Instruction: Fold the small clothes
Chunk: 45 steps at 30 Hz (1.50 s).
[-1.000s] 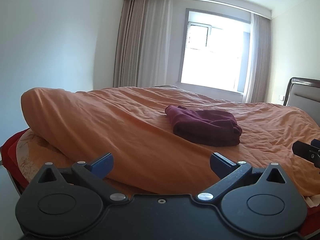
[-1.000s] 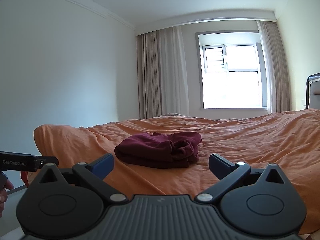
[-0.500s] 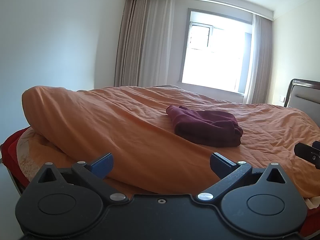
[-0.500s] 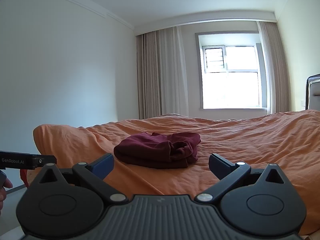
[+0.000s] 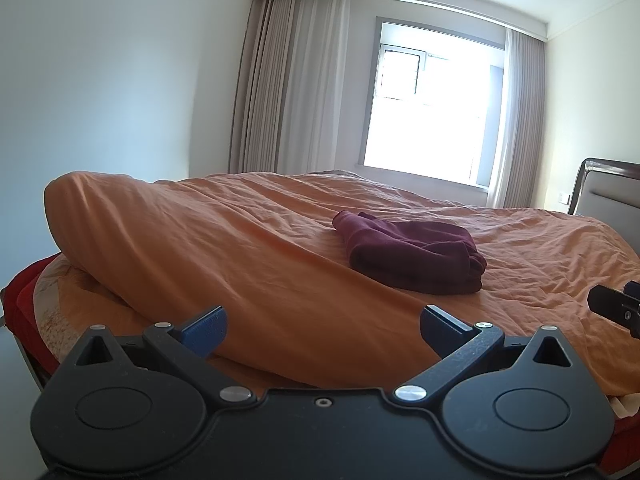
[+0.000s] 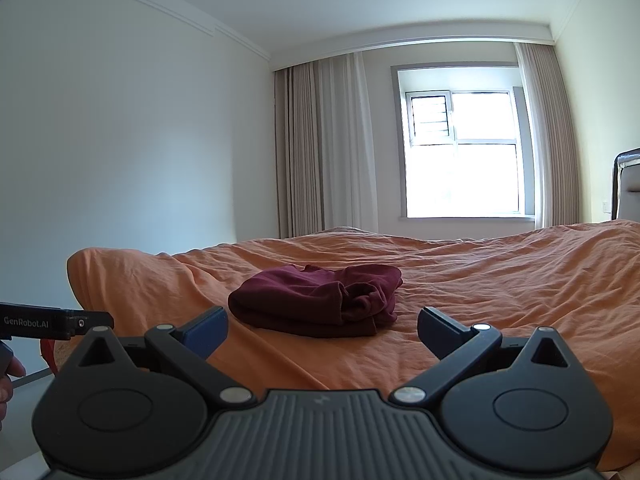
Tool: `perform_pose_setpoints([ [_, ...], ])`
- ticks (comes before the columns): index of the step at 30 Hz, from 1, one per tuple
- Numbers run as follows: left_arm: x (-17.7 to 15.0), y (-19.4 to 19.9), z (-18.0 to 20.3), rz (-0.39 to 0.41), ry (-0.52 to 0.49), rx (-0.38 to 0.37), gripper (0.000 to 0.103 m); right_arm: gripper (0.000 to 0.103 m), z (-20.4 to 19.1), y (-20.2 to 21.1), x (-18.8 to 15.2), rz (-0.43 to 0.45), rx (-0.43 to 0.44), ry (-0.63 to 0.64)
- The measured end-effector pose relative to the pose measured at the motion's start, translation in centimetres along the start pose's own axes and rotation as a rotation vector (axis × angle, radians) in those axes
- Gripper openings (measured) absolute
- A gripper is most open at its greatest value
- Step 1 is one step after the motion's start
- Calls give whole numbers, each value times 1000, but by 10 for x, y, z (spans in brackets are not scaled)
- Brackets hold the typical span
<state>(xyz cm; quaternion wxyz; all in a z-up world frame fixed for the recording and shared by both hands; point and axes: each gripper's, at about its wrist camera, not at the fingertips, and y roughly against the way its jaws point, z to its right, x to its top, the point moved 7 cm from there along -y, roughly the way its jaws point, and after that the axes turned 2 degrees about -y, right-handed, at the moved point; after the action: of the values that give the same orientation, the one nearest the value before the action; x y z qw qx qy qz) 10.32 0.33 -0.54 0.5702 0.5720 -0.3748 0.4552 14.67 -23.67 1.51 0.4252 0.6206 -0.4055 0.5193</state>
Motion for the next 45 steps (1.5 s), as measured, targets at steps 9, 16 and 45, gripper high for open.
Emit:
perform_pose_setpoints([
  [9, 1, 0, -1, 0, 3, 1, 102, 103, 0, 0, 1, -1, 4, 2],
  [16, 1, 0, -1, 1, 3, 0, 102, 103, 0, 0, 1, -1, 4, 1],
  [45, -4, -3, -7, -44, -5, 68, 102, 103, -1, 0, 0, -7, 12, 1],
])
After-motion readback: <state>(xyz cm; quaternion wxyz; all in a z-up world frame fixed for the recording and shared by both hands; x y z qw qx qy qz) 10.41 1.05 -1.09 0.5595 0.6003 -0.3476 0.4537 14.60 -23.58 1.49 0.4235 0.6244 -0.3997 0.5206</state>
